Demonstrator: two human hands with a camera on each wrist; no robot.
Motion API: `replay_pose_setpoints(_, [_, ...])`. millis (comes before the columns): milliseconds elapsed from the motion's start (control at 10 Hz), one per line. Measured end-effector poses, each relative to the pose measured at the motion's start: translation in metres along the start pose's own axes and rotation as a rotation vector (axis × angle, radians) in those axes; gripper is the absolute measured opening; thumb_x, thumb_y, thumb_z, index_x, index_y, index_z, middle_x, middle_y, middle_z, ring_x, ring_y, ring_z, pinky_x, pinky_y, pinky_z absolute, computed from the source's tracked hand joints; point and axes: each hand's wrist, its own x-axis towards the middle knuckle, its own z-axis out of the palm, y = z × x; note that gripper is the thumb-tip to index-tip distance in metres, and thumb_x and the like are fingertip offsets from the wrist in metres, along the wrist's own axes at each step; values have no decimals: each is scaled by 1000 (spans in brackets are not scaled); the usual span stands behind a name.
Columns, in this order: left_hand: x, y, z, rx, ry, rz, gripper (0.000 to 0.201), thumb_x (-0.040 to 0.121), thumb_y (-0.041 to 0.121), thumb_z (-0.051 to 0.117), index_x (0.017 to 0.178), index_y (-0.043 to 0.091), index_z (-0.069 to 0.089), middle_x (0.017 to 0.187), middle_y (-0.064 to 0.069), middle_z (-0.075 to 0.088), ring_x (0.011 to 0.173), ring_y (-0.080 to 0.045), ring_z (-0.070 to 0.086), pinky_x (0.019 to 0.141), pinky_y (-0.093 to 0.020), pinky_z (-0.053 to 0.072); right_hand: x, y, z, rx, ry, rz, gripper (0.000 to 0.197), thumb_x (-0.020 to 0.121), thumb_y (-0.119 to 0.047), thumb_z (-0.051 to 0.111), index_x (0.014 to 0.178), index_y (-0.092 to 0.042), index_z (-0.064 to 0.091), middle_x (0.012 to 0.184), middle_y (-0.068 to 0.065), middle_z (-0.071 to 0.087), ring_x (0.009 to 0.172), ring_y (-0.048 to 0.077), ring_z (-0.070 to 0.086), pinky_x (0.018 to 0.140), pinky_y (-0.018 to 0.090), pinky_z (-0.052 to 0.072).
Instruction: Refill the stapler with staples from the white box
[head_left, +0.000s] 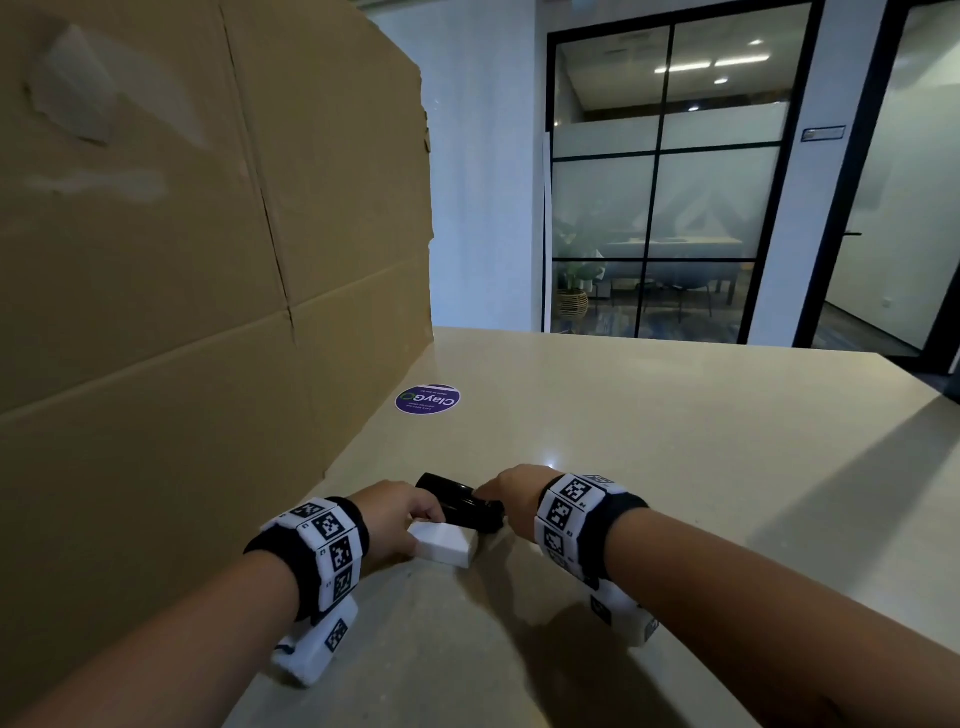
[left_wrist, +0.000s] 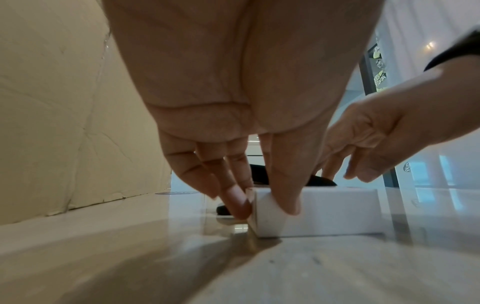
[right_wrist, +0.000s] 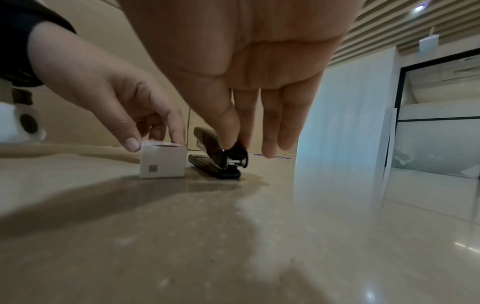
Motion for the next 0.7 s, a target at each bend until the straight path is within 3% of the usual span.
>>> replay_pose_setpoints(300, [0,-1,1,2,-4,-15,38,82,21,69,118,29,63,123,2,61,92,-12,53,80,-24,42,-8,9,4,23,9,10,71,90,4,43,149,-30,21,149,7,43,130,27,49,96,31,44])
replay_pose_setpoints(500, [1,0,0,13,-5,-28,39,81,21,68,117,31,62,122,3,62,94,-15,56,80,-25,45,-6,13,9,39,15,7,70,92,-2,48,149,-31,21,149,6,42,129,28,49,90,27,42])
replay_pose_setpoints(600, [0,3,-4,6,-22,-40,49,81,23,70,127,29,55,124,6,57,95,-13,54,81,-24,43,0,17,15,63,-2,28,73,91,-6,52,149,-33,17,151,3,39,134,27,44,103,35,41])
replay_pose_setpoints(700, [-1,9,-18,7,56,-12,39,83,32,69,120,26,58,118,6,61,90,-11,55,80,-24,45,-1,27,19,99,-6,63,75,91,-11,52,149,-35,12,152,1,38,137,25,41,109,41,40])
